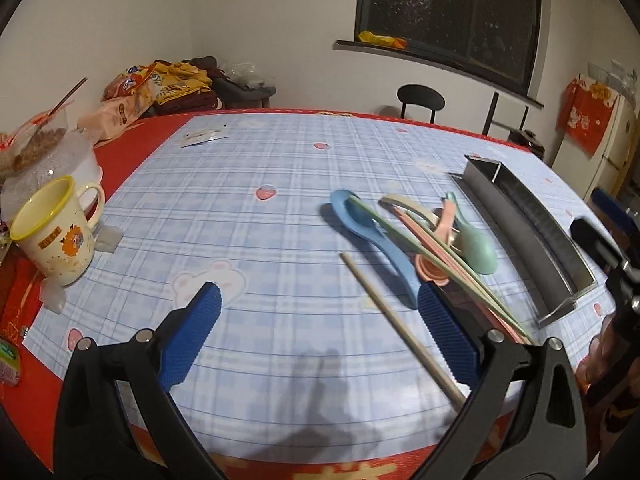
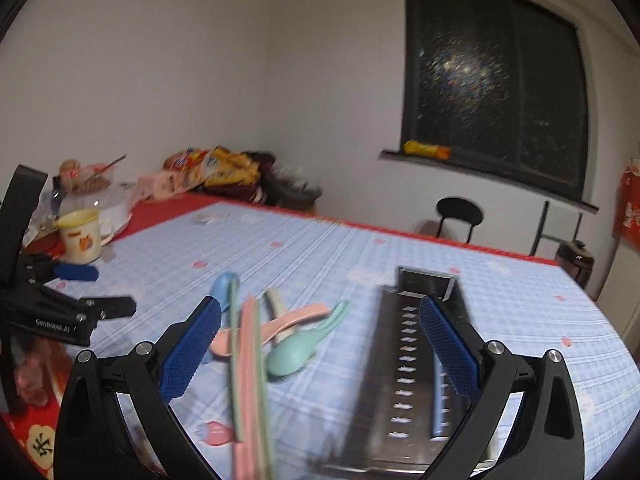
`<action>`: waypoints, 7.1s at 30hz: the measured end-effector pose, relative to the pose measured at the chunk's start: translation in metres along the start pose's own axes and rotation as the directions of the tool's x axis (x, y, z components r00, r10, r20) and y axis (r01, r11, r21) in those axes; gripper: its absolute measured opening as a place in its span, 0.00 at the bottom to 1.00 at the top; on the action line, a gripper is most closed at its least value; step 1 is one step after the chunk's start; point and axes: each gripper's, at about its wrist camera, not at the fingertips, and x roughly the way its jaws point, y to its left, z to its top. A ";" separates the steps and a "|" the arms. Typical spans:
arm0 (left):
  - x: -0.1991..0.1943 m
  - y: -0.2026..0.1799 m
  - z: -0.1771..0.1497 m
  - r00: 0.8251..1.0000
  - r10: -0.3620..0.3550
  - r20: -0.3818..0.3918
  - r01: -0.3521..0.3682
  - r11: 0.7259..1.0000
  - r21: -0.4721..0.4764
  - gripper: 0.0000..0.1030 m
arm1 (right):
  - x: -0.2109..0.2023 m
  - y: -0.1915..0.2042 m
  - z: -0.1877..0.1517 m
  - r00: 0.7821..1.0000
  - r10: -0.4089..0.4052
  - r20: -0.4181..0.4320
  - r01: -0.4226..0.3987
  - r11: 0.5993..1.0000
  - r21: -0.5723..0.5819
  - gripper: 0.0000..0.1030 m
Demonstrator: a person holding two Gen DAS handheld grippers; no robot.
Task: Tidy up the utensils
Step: 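Close the left tool on a beige wooden chopstick while the right tool grasps a green chopstick, then lift the beige and green chopsticks off the table with both tools, then carry both chopsticks over the steel caddy and lower them inside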
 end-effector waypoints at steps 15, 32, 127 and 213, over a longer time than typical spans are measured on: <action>0.012 -0.009 -0.011 0.985 -0.162 -0.057 0.160 0.986 -0.040 0.48 | 0.065 0.031 -0.016 0.927 0.235 -0.291 -0.215 0.972 0.100 0.18; 0.031 -0.036 -0.024 0.963 -0.222 -0.155 0.216 0.975 -0.050 0.38 | 0.082 0.050 -0.029 0.883 0.219 -0.415 -0.243 0.970 -0.005 0.15; 0.045 -0.018 -0.025 0.967 -0.144 -0.209 0.145 0.989 -0.013 0.18 | 0.123 0.060 -0.026 0.734 0.423 -0.532 -0.365 0.906 0.217 0.07; 0.145 -0.221 0.062 0.845 -0.505 -0.173 0.426 0.833 -0.352 0.10 | 0.058 -0.176 -0.057 0.969 0.115 -0.216 0.059 0.745 0.664 0.06</action>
